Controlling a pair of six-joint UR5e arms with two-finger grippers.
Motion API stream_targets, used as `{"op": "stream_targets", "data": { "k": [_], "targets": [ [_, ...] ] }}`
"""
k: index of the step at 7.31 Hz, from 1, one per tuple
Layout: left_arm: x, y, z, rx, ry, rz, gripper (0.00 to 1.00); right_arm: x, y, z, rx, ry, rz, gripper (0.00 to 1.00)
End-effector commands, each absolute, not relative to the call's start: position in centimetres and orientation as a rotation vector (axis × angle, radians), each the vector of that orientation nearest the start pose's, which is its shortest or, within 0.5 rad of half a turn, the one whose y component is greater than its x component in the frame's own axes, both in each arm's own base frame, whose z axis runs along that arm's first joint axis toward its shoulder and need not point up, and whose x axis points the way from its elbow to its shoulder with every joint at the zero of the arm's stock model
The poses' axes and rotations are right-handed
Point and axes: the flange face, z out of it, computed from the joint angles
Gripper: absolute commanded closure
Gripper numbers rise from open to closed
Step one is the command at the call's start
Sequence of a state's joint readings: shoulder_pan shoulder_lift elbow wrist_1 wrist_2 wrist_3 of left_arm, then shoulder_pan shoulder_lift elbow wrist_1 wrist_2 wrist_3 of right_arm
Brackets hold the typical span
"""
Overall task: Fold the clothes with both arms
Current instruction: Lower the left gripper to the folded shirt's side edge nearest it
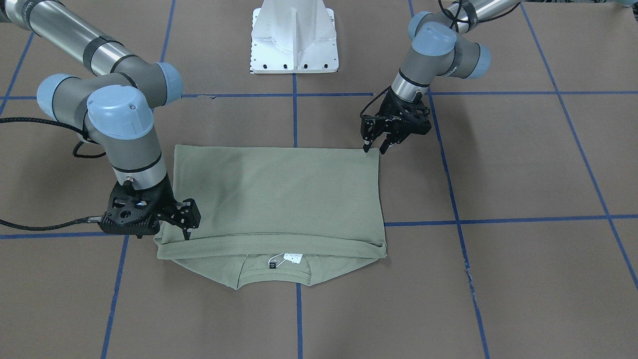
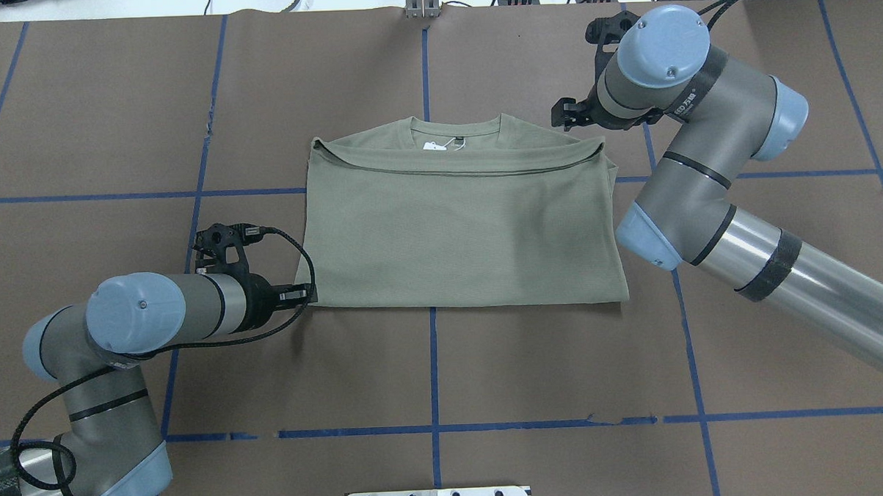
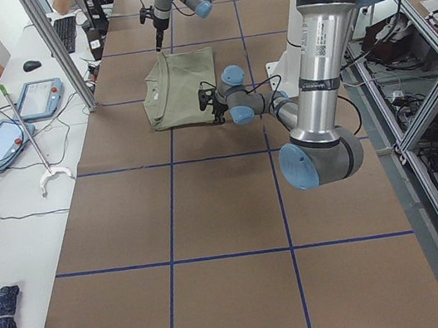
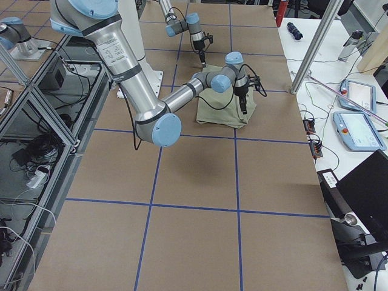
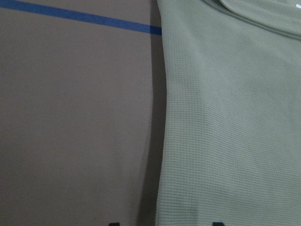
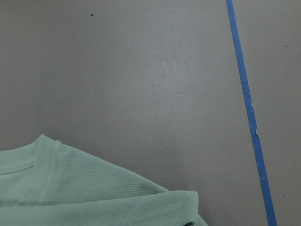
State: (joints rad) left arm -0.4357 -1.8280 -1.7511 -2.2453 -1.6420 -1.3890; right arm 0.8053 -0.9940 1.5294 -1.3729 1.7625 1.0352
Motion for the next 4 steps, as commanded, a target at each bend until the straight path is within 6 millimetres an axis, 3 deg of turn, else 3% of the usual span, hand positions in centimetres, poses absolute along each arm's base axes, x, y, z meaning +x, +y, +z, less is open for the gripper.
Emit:
{"op": "stream_targets", "data": {
  "k": [1, 2, 4],
  "targets": [
    [48.9, -36.59, 36.54, 0.274, 1.073, -0.188, 0.52, -40.79, -58.95, 32.24, 0.313, -0.691, 0.188, 0.0],
    [48.93, -36.6, 36.45, 0.275, 1.074, -0.188, 0.6, -40.77, -58.93, 32.35, 0.313, -0.69, 0.188, 0.0],
    [49.07, -36.38, 36.54, 0.275, 1.073, -0.182, 1.0, -40.78, -58.94, 32.53, 0.311, -0.688, 0.188, 0.0]
  ]
}}
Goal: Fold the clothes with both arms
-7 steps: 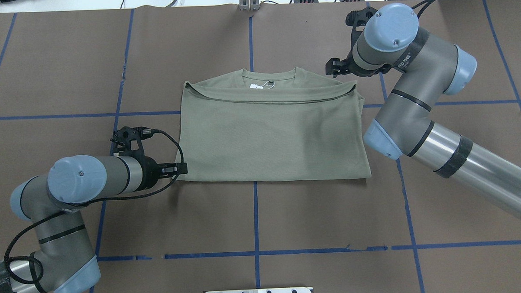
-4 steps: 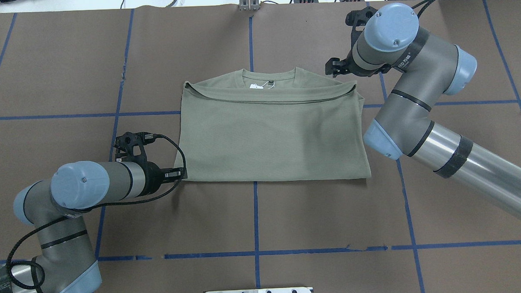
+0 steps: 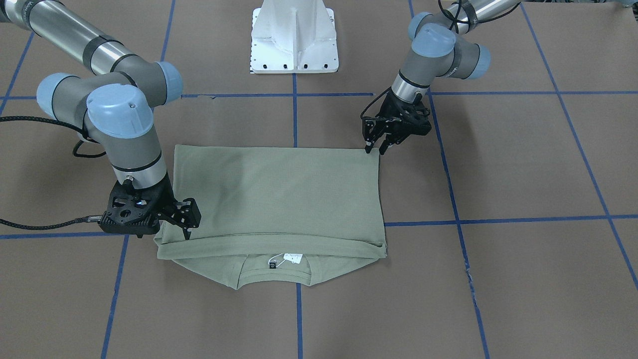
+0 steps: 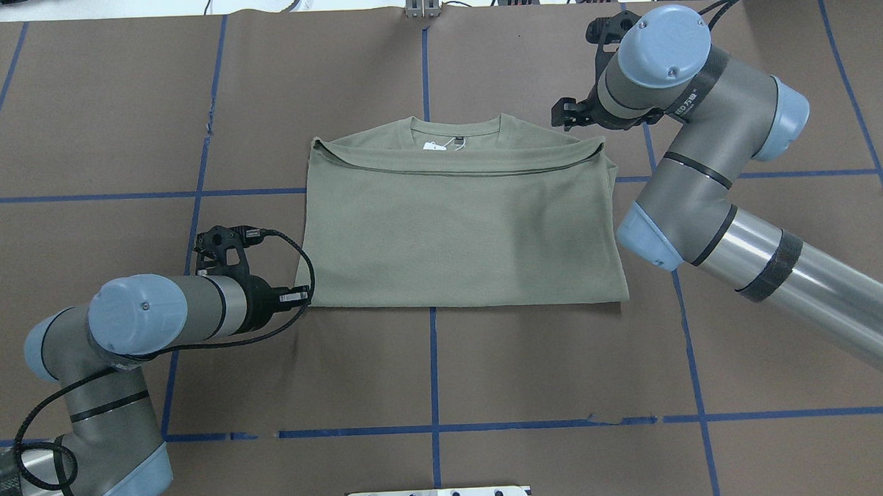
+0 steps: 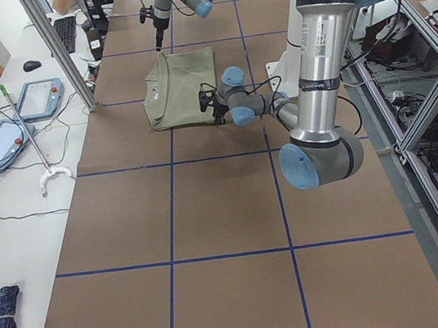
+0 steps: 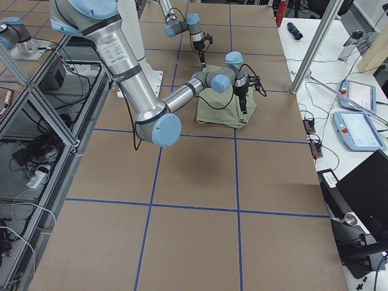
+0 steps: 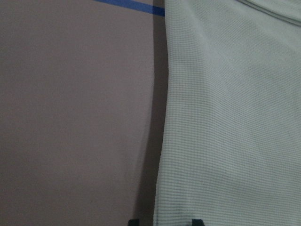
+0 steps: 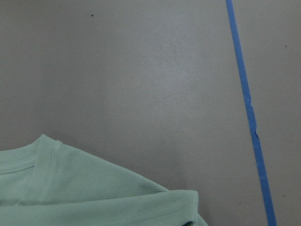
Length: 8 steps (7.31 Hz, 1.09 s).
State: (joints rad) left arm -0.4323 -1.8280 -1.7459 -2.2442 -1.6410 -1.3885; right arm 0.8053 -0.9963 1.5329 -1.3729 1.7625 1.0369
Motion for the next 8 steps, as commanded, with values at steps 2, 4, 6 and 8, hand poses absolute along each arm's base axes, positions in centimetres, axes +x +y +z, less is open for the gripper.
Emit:
{"op": "stream_targets", "data": {
  "k": [2, 4, 6, 8],
  "targets": [
    [48.4, -36.5, 35.8, 0.292, 1.084, -0.175, 1.0, -40.8, -58.9, 32.5, 0.311, -0.688, 0.188, 0.0],
    [44.2, -38.3, 37.3, 0.387, 1.027, -0.101, 1.0, -40.8, -58.9, 32.5, 0.311, -0.687, 0.187, 0.0],
    [40.1, -45.9, 41.3, 0.496, 0.882, -0.085, 1.0, -40.9, -58.8, 32.6, 0.308, -0.687, 0.187, 0.0],
    [39.5, -55.3, 41.4, 0.566, 0.788, -0.097, 1.0, -41.0, -58.7, 32.5, 0.309, -0.69, 0.185, 0.0]
  ]
}}
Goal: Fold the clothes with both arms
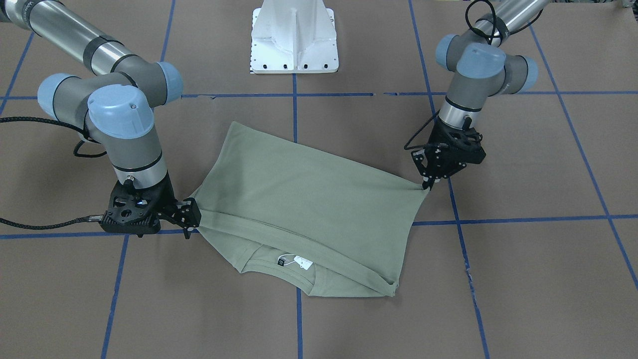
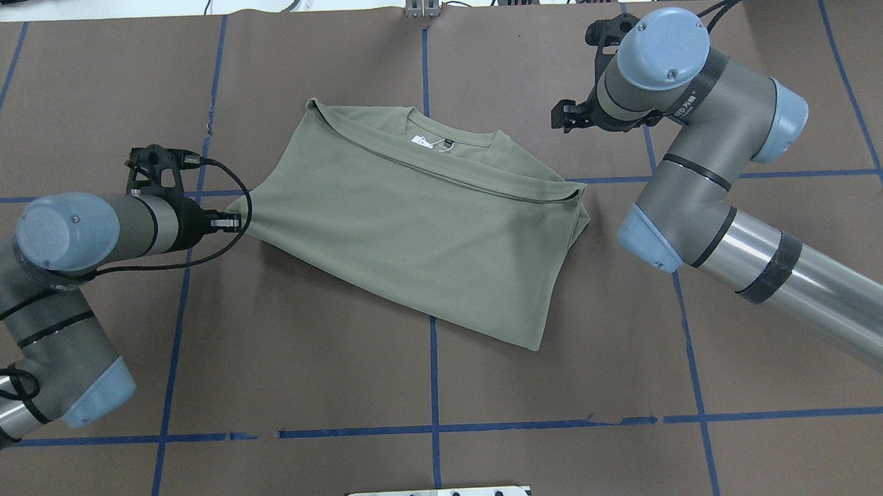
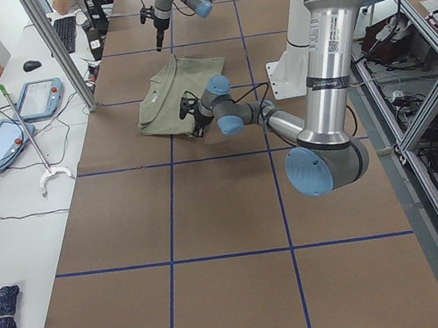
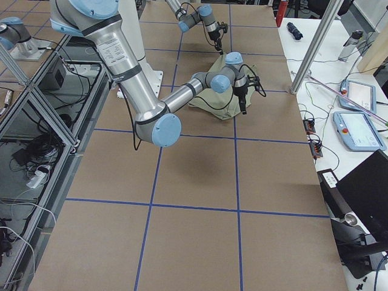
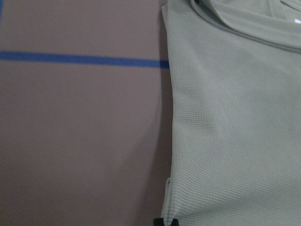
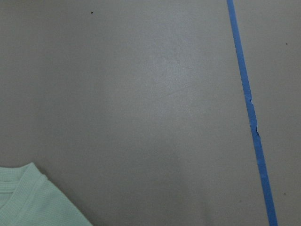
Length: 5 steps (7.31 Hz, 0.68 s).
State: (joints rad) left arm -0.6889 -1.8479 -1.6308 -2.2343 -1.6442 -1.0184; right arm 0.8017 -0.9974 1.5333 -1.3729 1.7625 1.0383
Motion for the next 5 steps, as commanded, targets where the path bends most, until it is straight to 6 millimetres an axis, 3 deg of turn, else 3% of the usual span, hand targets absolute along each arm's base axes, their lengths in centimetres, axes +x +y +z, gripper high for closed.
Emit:
{"op": "stream_targets", "data": {
  "k": [1, 2, 3, 4, 5],
  "targets": [
    [39.4, -60.7, 41.6, 0.578, 0.742, -0.128, 1.0, -41.1, -58.7, 32.5, 0.308, -0.69, 0.185, 0.0],
    [39.8, -66.0, 41.4, 0.582, 0.691, -0.135, 1.0, -41.1, -58.6, 32.4, 0.309, -0.691, 0.185, 0.0],
    [40.8, -69.4, 41.4, 0.595, 0.68, -0.147, 1.0, -41.2, -58.4, 32.1, 0.312, -0.697, 0.181, 0.0],
    [41.5, -71.6, 42.3, 0.651, 0.632, -0.147, 1.0, -41.2, -58.2, 31.8, 0.315, -0.701, 0.179, 0.0],
    [40.7, -72.8, 42.4, 0.656, 0.614, -0.148, 1.0, -41.3, -58.1, 31.7, 0.315, -0.703, 0.177, 0.0]
  ]
}}
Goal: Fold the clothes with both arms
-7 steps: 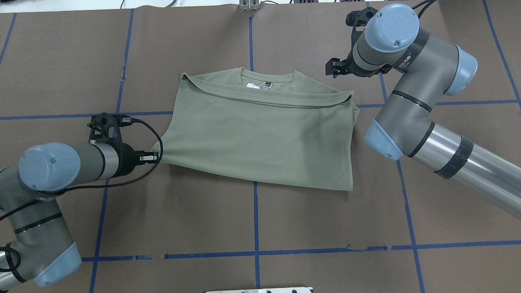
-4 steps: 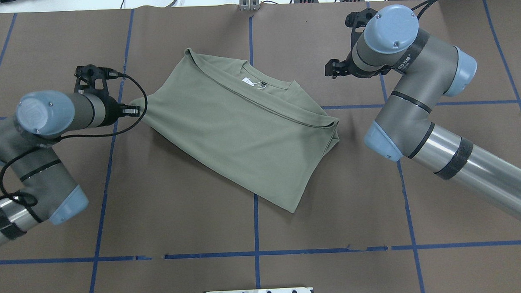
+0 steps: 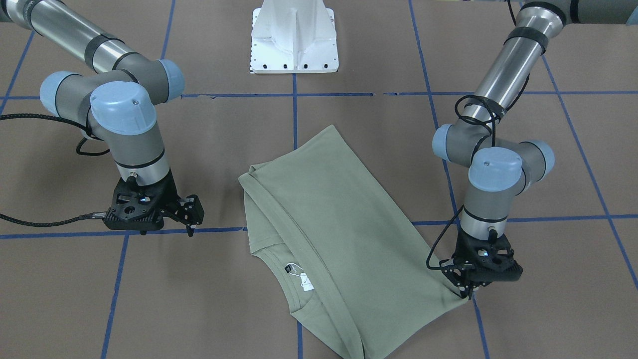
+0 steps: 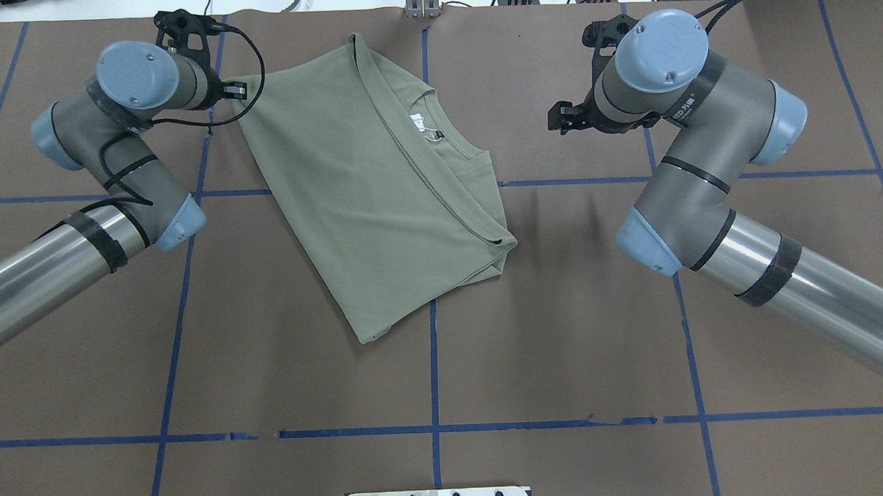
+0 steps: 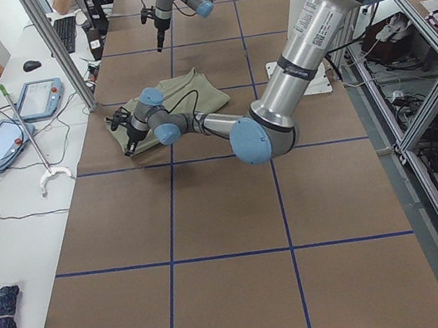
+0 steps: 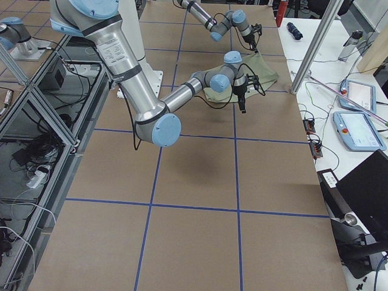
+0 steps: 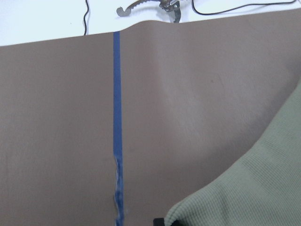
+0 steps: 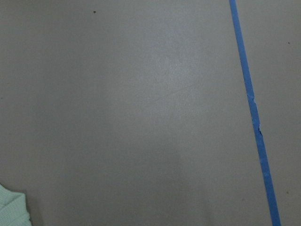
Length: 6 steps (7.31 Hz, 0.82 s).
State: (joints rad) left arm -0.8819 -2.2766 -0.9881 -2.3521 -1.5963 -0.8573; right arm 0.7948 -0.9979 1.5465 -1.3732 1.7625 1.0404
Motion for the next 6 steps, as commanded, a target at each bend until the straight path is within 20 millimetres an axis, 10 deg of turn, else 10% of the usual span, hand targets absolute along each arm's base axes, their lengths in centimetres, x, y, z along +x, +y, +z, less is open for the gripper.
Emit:
{"op": "stream_targets", "data": {
  "k": [1, 2, 6],
  "targets": [
    [40.1, -72.9, 42.1, 0.666, 0.62, -0.136, 1.0, -42.1, -57.6, 31.2, 0.301, -0.719, 0.205, 0.0],
    [39.6, -72.1, 40.3, 0.694, 0.657, -0.127, 0.01, -44.4, -56.7, 29.2, 0.28, -0.764, 0.254, 0.0],
    [38.3, -67.1, 37.1, 0.65, 0.862, -0.033, 0.0, -55.1, -53.4, 22.6, 0.271, -0.85, 0.485, 0.25]
  ]
}}
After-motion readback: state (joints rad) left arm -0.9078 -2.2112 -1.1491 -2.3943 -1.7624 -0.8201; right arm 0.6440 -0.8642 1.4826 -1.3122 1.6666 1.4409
